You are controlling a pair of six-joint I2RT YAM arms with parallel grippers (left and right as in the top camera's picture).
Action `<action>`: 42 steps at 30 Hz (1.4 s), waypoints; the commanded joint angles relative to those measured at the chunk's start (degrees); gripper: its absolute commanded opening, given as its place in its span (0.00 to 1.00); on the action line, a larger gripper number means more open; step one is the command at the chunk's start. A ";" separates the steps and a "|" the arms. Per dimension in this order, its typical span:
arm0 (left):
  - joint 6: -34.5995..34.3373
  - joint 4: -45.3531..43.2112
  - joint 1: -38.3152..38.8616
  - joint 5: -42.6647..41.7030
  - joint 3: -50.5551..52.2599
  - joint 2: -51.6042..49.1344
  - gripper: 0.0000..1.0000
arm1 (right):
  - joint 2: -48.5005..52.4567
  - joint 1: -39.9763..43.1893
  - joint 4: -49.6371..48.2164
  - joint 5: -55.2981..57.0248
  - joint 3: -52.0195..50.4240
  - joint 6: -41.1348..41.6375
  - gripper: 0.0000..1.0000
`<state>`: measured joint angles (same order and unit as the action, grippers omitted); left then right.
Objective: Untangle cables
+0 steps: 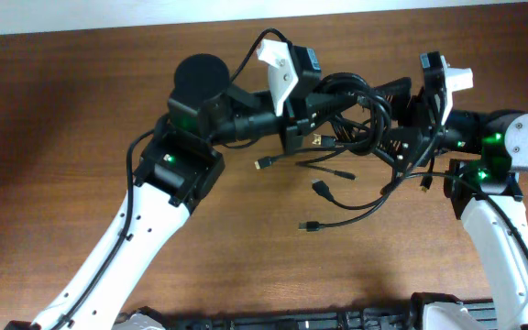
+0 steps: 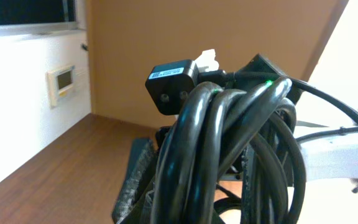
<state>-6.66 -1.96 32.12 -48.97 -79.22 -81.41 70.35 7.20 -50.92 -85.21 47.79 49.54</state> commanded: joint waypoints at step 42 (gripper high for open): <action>-3.23 -9.05 -6.21 -21.07 -0.55 -3.48 0.00 | -0.85 0.02 -5.51 -3.30 0.50 -4.15 0.96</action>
<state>-9.28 -9.93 27.97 -65.56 -79.22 -84.88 70.32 7.20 -56.21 -88.42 47.79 45.25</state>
